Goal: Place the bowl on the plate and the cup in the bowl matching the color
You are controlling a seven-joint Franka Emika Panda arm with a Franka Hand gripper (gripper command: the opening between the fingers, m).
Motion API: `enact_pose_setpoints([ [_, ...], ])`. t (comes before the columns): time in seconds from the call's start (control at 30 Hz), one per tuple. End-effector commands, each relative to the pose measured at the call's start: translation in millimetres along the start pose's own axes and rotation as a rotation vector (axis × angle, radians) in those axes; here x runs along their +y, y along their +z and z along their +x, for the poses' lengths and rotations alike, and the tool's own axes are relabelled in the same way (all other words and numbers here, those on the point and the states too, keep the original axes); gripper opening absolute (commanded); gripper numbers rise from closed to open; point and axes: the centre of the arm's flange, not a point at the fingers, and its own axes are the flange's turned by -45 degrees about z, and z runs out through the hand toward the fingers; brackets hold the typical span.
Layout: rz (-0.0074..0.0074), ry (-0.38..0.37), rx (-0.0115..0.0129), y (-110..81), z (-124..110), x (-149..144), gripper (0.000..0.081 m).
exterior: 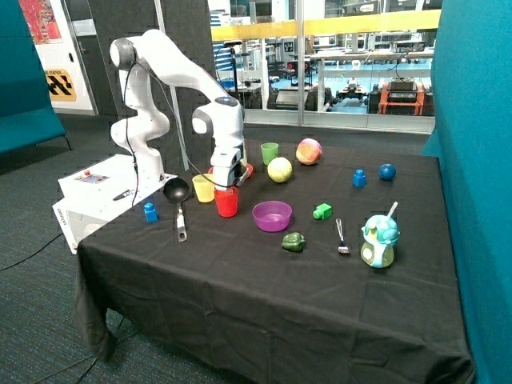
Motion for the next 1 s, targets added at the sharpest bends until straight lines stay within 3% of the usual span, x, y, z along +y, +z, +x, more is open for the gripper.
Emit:
enact_pose_setpoints([
  [0.0,-0.0014,-0.016,-0.0008,4.4,4.9,-6.8,0.0006],
  [0.97,-0.0014,0.023,-0.0008,5.3,-5.1,11.0,0.0],
])
